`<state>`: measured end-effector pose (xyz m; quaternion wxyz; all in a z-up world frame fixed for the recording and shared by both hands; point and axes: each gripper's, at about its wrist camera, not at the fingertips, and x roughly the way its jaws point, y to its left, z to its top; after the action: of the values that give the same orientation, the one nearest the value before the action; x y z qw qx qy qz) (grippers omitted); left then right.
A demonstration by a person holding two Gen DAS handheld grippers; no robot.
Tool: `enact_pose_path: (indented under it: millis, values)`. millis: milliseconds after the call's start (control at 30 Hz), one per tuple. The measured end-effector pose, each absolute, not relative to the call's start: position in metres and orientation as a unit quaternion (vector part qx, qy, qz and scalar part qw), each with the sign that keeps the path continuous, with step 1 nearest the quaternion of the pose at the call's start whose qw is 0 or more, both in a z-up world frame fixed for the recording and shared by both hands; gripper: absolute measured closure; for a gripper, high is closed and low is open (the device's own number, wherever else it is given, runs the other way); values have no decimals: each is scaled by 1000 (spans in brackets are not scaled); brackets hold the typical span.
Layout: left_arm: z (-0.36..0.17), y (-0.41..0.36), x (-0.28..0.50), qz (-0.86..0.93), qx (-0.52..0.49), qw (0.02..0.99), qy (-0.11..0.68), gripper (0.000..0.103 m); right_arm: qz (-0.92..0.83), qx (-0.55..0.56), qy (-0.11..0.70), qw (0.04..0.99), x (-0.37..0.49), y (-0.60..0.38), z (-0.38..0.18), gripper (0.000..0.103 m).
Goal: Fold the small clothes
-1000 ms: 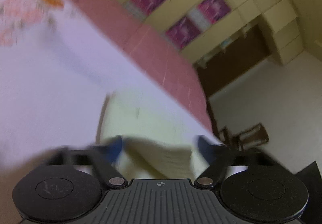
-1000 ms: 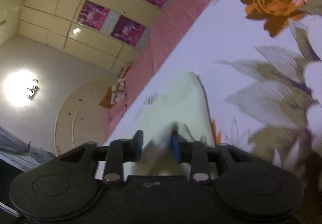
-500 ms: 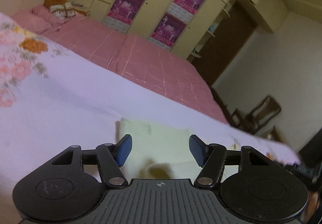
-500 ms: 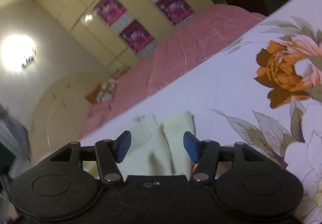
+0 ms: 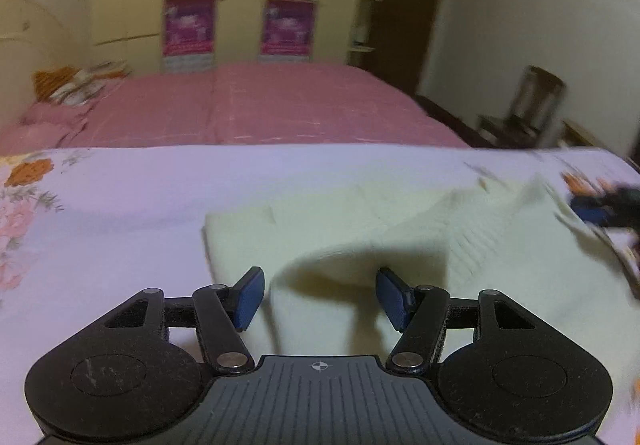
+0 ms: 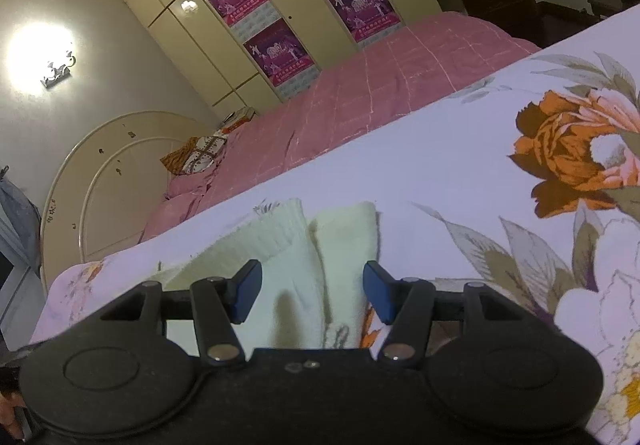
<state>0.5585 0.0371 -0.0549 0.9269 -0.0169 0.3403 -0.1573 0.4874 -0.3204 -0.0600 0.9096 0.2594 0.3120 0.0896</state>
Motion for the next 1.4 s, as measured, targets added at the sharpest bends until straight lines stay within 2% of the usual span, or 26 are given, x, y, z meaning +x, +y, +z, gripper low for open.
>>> enact_pose_path:
  millis: [167, 367, 433, 500, 567, 700, 967, 1100, 1200, 1267, 1400]
  values:
    - [-56, 50, 578, -123, -103, 926, 341, 40, 87, 254, 313, 911, 493, -315, -56, 47]
    - [-67, 53, 571, -143, -91, 923, 345, 41, 94, 228, 312, 918, 497, -312, -53, 48]
    - [-69, 50, 573, -142, -90, 922, 349, 66, 95, 226, 314, 917, 500, -311, -55, 52]
    - [-71, 49, 576, -142, -96, 919, 354, 75, 94, 222, 314, 918, 501, -312, -58, 56]
    - [-72, 48, 577, -143, -97, 918, 356, 77, 95, 214, 315, 920, 502, -309, -58, 60]
    - [-69, 41, 581, -138, -82, 924, 348, 95, 85, 170, 317, 929, 503, -299, -53, 63]
    - [-72, 40, 579, -131, -82, 929, 337, 95, 67, 71, 301, 949, 497, -271, -47, 65]
    - [-73, 40, 581, -130, -82, 929, 336, 95, 84, 65, 299, 948, 497, -265, -46, 68]
    - [-72, 40, 582, -133, -81, 929, 336, 95, 83, 60, 310, 945, 501, -263, -47, 82]
    - [-71, 41, 580, -135, -83, 931, 328, 100, 75, 51, 310, 947, 502, -262, -46, 97]
    - [-66, 49, 570, -124, -109, 944, 286, 100, 61, 32, 282, 957, 497, -260, -39, 99]
